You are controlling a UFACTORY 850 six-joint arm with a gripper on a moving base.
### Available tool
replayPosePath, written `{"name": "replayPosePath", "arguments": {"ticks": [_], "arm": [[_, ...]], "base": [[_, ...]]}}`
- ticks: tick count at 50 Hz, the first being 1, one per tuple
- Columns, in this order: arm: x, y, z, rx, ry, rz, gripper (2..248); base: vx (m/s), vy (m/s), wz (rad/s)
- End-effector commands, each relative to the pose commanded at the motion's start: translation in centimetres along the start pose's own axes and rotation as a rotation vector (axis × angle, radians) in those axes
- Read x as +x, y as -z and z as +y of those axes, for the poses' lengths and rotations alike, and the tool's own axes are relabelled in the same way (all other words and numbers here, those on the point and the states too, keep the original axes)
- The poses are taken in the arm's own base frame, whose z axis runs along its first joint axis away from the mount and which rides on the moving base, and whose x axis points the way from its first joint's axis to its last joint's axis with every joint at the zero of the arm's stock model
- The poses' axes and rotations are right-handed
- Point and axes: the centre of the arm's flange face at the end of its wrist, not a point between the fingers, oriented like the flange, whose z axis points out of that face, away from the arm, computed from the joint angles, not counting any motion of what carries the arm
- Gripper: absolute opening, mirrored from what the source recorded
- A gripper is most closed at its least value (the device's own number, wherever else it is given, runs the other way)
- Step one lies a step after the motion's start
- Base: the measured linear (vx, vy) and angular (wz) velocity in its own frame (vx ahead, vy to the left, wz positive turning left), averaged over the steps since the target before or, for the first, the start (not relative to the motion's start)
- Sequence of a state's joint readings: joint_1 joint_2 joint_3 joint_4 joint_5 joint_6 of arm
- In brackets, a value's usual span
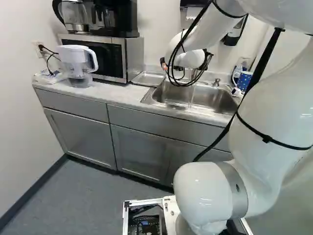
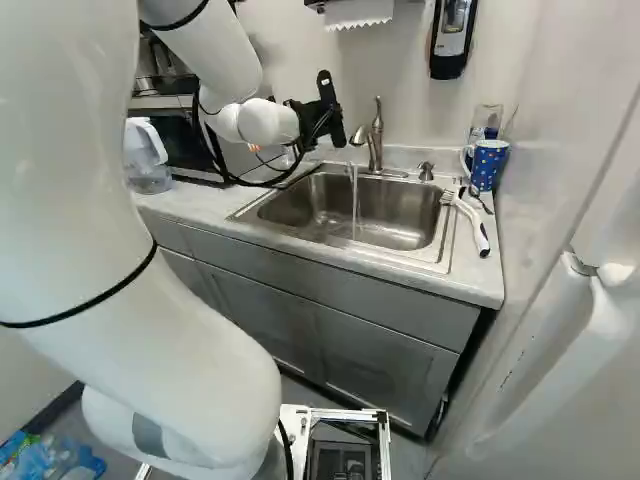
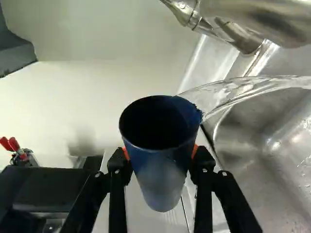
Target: Rinse the cup and place it in the tray
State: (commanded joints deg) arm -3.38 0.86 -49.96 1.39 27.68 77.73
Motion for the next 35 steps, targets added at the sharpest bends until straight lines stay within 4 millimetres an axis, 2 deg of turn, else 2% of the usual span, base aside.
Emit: {"name": "replayPosePath", "arguments": {"ticks": [35], "arm": [[0.00, 0.00, 0.00, 0.000, -0.368, 0.000, 125]], "base": [[0.000, 0.000, 0.000]]}}
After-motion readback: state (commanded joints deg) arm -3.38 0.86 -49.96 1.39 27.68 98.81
